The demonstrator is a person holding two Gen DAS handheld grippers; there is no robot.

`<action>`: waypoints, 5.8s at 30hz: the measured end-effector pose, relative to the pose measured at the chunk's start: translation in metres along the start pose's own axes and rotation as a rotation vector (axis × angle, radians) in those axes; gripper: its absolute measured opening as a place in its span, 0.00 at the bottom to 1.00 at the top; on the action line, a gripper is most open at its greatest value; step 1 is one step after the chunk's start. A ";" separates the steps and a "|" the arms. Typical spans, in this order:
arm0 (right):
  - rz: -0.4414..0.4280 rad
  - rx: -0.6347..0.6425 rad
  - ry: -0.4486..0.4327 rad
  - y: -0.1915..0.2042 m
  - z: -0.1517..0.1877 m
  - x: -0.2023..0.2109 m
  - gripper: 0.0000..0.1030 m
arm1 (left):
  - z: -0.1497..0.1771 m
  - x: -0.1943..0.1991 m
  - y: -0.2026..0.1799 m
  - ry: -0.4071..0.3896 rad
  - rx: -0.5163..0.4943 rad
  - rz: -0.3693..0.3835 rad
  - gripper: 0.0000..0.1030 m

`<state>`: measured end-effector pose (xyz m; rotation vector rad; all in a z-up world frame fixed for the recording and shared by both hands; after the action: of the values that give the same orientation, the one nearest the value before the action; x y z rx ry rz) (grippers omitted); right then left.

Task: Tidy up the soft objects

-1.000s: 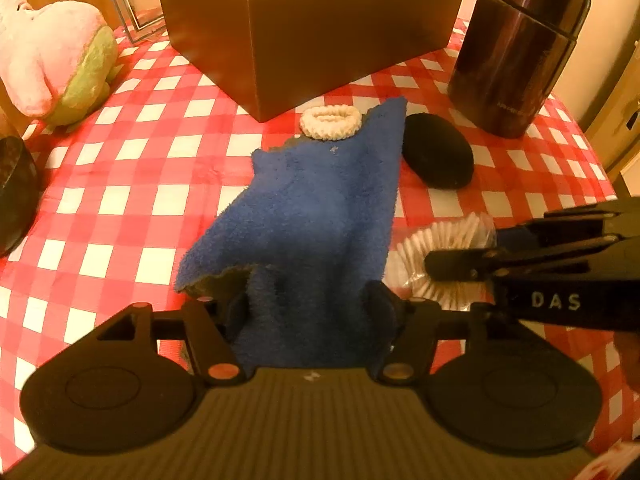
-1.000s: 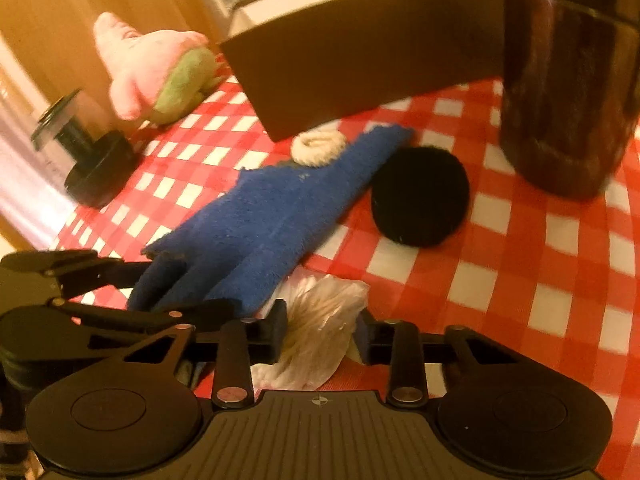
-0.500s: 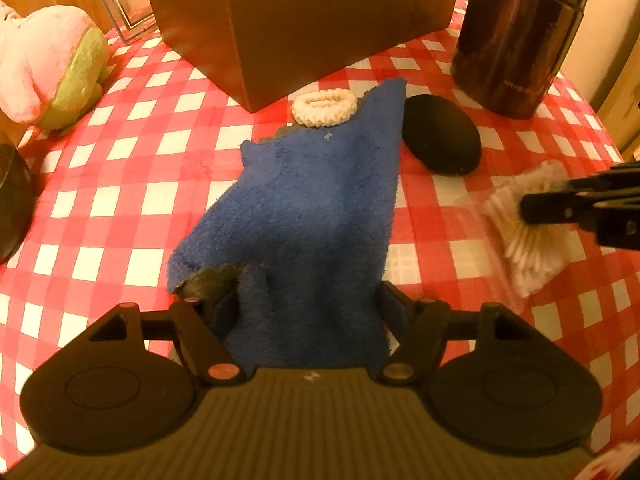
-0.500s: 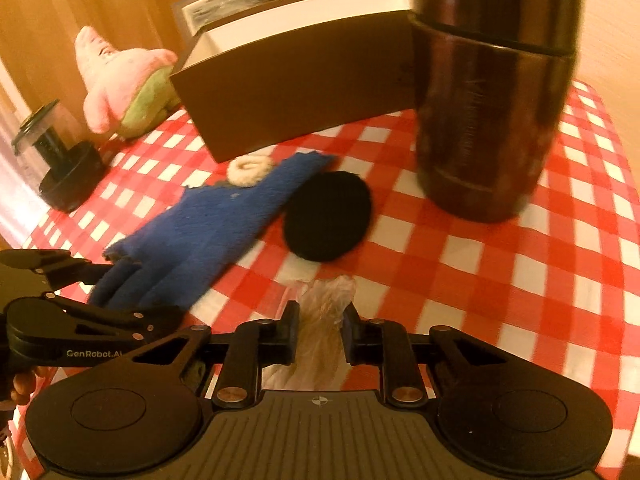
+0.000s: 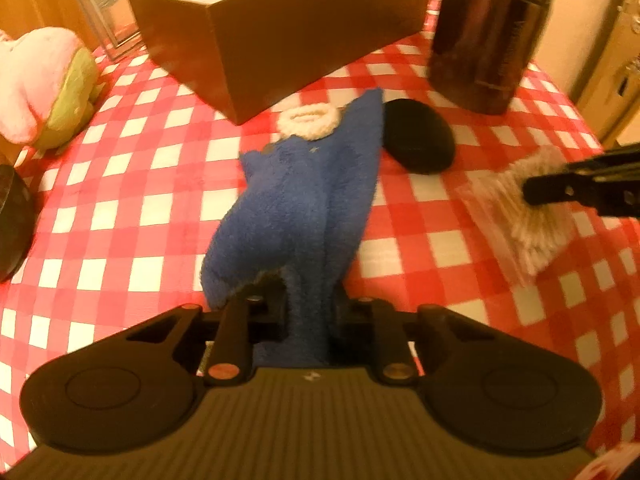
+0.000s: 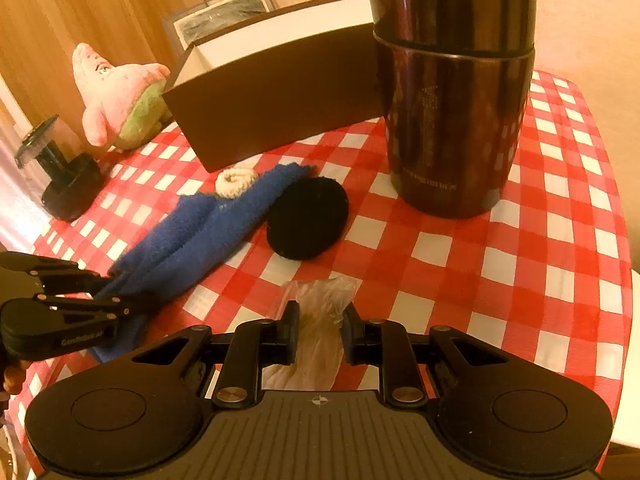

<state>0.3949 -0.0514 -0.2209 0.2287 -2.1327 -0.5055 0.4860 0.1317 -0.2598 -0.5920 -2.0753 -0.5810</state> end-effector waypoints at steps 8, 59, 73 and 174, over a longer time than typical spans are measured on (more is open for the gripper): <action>-0.011 0.028 -0.031 0.010 -0.001 0.021 0.21 | 0.007 0.041 -0.014 -0.057 -0.045 0.020 0.13; -0.093 0.265 -0.305 0.064 -0.116 0.115 0.21 | -0.130 0.211 0.056 -0.471 0.176 -0.042 0.13; -0.053 0.304 -0.334 0.052 -0.232 0.059 0.21 | -0.229 0.150 0.077 -0.442 0.200 -0.108 0.13; -0.016 0.332 0.013 0.012 -0.015 -0.065 0.65 | -0.024 0.012 0.008 -0.011 0.260 -0.067 0.43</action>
<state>0.4445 -0.0225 -0.2564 0.4339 -2.1947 -0.1554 0.4992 0.1258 -0.2359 -0.3772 -2.1437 -0.3373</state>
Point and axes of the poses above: each gripper's, at about its wrist camera, not at the fingertips, and x roughly against the way its jaws point, y to its left, z to its underside, the point moved 9 cm from there along -x, roughly the way its jaws point, and after that the axes turned 11 degrees about -z, right-handed, at the moved point
